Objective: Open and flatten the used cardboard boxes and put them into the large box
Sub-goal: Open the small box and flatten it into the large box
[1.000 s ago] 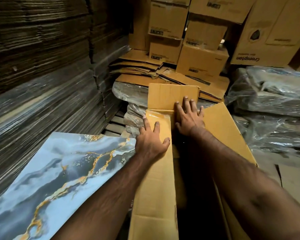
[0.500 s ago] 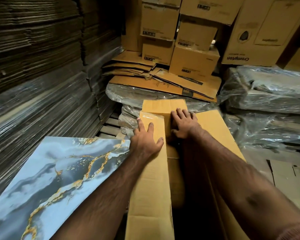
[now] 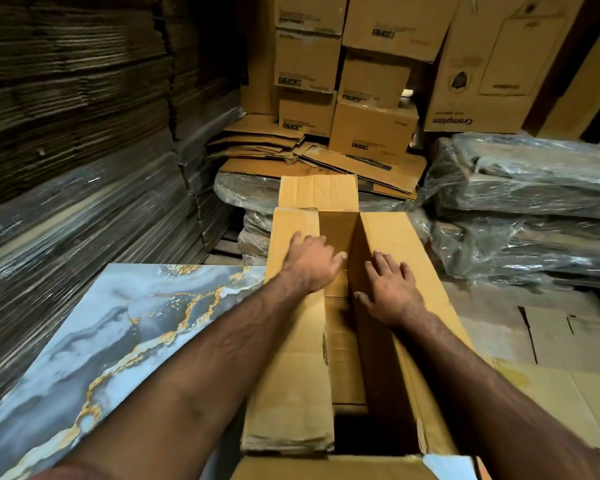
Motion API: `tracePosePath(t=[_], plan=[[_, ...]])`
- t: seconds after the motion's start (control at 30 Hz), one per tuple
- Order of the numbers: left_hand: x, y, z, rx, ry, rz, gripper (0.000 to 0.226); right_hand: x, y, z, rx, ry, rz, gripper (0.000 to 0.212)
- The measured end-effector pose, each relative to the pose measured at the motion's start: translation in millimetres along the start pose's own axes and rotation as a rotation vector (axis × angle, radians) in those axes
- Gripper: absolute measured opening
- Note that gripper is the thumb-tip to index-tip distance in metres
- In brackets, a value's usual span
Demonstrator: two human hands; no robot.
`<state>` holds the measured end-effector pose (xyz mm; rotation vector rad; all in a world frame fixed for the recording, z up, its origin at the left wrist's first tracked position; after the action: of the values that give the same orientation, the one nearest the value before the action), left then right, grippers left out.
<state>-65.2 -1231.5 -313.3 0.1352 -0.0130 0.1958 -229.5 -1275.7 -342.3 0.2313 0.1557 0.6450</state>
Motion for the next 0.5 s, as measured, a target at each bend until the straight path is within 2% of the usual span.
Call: tracePosePath(t=[0.2,0.33,0.4,0.5], plan=[[-56.4,31.0,25.2,0.305,-0.416,0.154,0.053,9.5,4.8,1.6,0.047,0.050,-0.036,0.076],[-43.4,45.3,61.4,0.226,-0.386,0.255,0.047,7.5,5.1,-0.5,0.051,0.058,-0.023,0.071],[-21.3,49.2,81.5,0.198,-0.355,0.364,0.050,6.3,4.9,-1.8,0.050,0.065,-0.015,0.066],[15.4,59.6,89.5,0.308,-0.319,0.567,0.065,5.5,3.2,-3.7,0.033,0.045,-0.012,0.060]])
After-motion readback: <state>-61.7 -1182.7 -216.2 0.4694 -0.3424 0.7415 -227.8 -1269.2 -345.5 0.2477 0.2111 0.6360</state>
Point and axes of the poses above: each hand's wrist, its own y-axis away from the middle knuckle, its own z-axis out of the back of the hand, x = y × z, the point moved 2 cm from there along -y, towards the middle knuckle, and after that the axes turned 9 degrees about x, right-handed, at the moved point
